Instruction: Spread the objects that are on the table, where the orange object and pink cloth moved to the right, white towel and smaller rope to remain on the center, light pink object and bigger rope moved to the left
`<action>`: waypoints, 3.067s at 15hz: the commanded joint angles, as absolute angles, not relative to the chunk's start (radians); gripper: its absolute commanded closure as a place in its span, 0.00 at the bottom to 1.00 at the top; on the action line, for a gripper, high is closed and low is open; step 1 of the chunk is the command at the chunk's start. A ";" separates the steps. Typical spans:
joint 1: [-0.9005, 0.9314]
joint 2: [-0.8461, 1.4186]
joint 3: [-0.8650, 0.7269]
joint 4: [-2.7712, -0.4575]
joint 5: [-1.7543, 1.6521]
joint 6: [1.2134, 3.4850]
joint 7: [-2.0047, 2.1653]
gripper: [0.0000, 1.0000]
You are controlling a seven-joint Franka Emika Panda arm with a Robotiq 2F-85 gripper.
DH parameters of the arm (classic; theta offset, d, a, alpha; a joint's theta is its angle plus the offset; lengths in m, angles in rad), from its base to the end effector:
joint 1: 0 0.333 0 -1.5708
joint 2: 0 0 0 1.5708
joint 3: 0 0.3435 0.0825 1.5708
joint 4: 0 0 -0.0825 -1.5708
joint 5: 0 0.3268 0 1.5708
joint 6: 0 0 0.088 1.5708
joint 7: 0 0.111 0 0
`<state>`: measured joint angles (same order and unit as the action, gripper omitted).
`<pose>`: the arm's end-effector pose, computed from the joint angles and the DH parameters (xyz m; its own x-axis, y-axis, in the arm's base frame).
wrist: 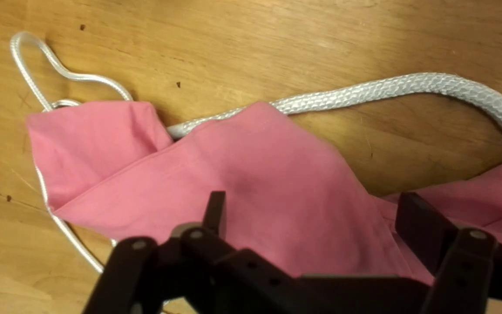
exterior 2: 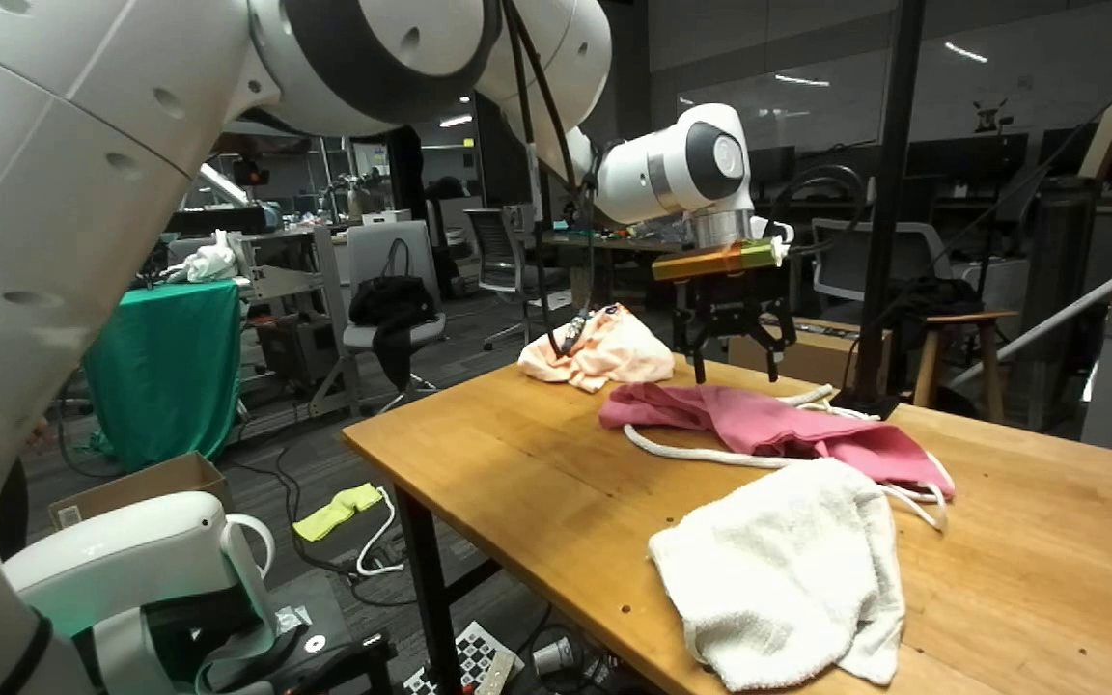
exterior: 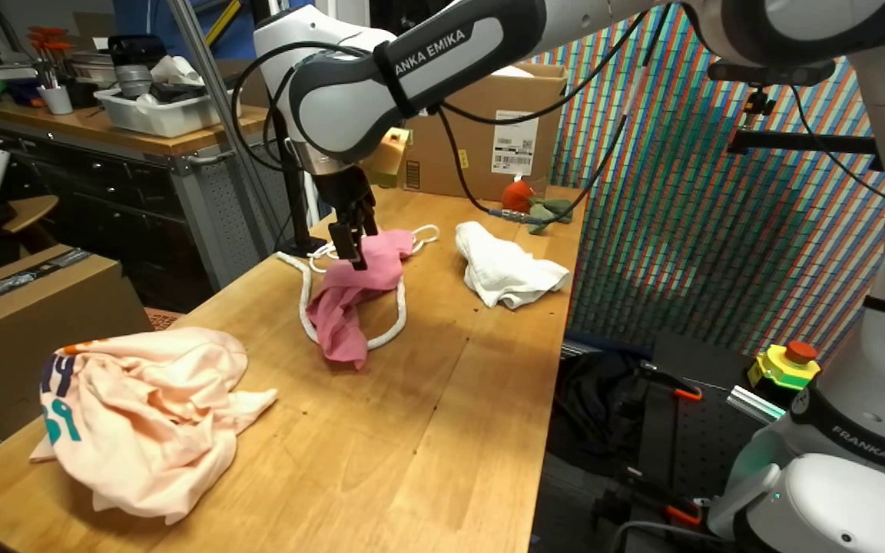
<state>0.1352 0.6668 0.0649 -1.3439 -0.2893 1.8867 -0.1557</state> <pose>0.6756 0.1031 0.3691 0.8947 0.4158 -0.1632 0.4425 -0.8750 0.1967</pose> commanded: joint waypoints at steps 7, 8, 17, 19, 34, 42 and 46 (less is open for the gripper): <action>0.124 0.793 0.074 -1.189 -0.246 1.824 -0.256 0.00; 0.121 0.798 0.076 -1.184 -0.238 1.825 -0.267 0.00; 0.118 0.842 0.071 -1.147 -0.213 1.837 -0.292 0.00; 0.119 0.856 0.066 -1.142 -0.217 1.836 -0.283 0.00; 0.146 0.867 0.033 -1.127 -0.246 1.798 -0.205 0.80; 0.172 0.812 -0.023 -1.116 -0.312 1.767 -0.084 0.96; 0.175 0.773 -0.051 -1.100 -0.333 1.772 -0.005 0.97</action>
<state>0.1602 0.8089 -0.0238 -1.1189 -0.3105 1.7928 -0.0666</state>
